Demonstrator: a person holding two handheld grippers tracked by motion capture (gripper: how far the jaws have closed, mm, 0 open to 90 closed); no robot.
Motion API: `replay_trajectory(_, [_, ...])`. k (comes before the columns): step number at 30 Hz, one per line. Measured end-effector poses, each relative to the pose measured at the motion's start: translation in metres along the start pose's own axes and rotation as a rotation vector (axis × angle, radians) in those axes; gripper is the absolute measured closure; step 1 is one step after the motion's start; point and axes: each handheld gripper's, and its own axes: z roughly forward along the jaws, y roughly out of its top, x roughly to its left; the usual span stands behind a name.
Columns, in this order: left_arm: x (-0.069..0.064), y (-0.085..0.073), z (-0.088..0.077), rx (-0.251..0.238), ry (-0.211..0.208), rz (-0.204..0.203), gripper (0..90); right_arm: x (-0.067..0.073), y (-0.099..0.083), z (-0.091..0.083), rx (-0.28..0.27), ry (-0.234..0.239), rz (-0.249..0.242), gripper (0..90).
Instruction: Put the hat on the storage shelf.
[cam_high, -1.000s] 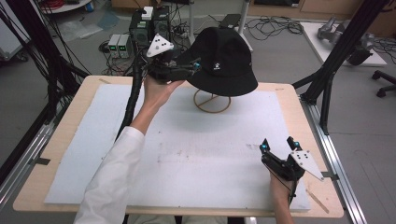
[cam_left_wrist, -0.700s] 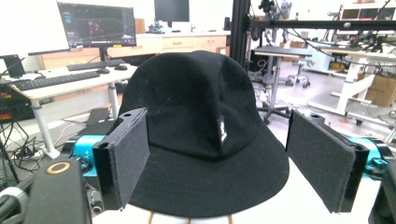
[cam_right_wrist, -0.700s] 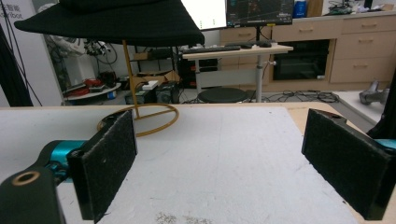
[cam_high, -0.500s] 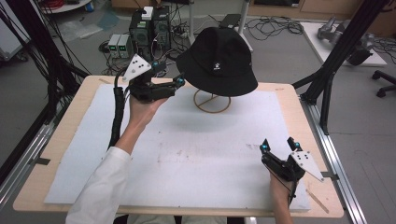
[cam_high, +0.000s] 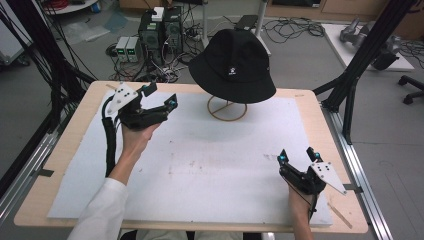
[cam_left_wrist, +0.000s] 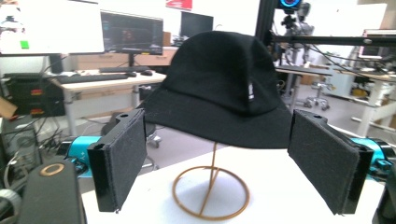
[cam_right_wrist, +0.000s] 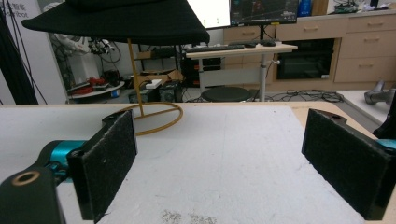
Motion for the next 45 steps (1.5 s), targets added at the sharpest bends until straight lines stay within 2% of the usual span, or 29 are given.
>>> replay_trajectory(9, [0.022, -0.02, -0.034, 0.002, 0.086, -0.04, 19.9, 0.0, 0.0, -0.003, 0.001, 0.003, 0.011, 9.6])
replay_trajectory(11, [0.027, -0.024, -0.041, -0.007, 0.088, -0.087, 19.9, 0.0, 0.0, -0.003, 0.001, 0.004, 0.01, 9.6])
replay_trajectory(12, [0.028, -0.026, -0.044, -0.008, 0.094, -0.096, 19.9, 0.0, 0.0, -0.003, 0.001, 0.004, 0.01, 9.6])
replay_trajectory(16, [0.033, -0.034, -0.055, -0.005, 0.13, -0.069, 20.0, 0.002, 0.0, -0.003, 0.005, 0.007, 0.017, 9.7])
replay_trajectory(22, [0.044, -0.05, -0.075, -0.002, 0.182, -0.101, 20.0, 0.001, 0.0, -0.005, 0.006, 0.007, 0.016, 9.6])
replay_trajectory(25, [0.047, -0.06, -0.089, -0.002, 0.198, -0.141, 20.0, 0.002, 0.0, -0.005, 0.005, 0.007, 0.018, 9.6])
replay_trajectory(28, [0.05, -0.068, -0.101, 0.002, 0.229, -0.126, 20.1, 0.002, -0.001, -0.005, 0.005, 0.01, 0.017, 9.6])
replay_trajectory(31, [0.054, -0.073, -0.113, -0.007, 0.263, -0.133, 20.0, 0.002, -0.001, -0.006, 0.008, 0.013, 0.014, 9.7])
replay_trajectory(36, [0.059, -0.082, -0.134, -0.031, 0.373, -0.067, 20.2, 0.002, -0.001, -0.006, 0.009, 0.009, 0.017, 9.7])
replay_trajectory(40, [0.064, -0.091, -0.147, -0.021, 0.416, -0.066, 20.1, 0.003, -0.001, -0.006, 0.012, 0.011, 0.019, 9.7])
replay_trajectory(45, [0.064, -0.1, -0.157, -0.042, 0.489, -0.042, 20.0, 0.003, -0.001, -0.006, 0.012, 0.009, 0.019, 9.7])
